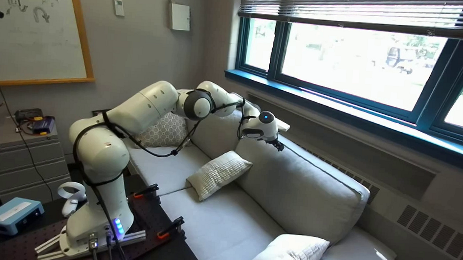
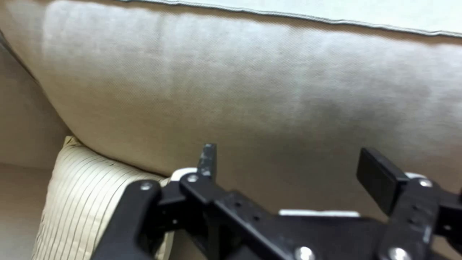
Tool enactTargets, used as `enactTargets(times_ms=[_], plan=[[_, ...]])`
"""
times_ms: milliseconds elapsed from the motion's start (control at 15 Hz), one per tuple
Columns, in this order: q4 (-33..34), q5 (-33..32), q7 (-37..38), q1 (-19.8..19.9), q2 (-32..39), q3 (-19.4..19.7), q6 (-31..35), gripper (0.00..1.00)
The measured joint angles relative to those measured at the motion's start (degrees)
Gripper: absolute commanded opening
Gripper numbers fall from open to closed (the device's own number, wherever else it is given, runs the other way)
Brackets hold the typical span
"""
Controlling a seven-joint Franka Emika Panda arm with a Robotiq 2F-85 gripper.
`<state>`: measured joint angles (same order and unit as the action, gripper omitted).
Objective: Arrange the pillows neatly to the right
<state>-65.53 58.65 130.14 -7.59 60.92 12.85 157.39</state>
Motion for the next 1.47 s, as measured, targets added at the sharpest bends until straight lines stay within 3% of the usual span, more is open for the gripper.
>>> enactTargets(times_ms=[333,800,1133,1467], plan=[[4.9,-12.9,10.1,2.2,4.5,-2.9,-11.0,1.0],[5.8,-14.4,10.3,2.7,5.4,-3.4,-11.3,1.0],[6.7,-17.6,10.4,5.6,7.0,-8.6,-10.9,1.0],[13.9,-18.6,12.8,6.5,12.2,-12.7,-14.2,1.0]])
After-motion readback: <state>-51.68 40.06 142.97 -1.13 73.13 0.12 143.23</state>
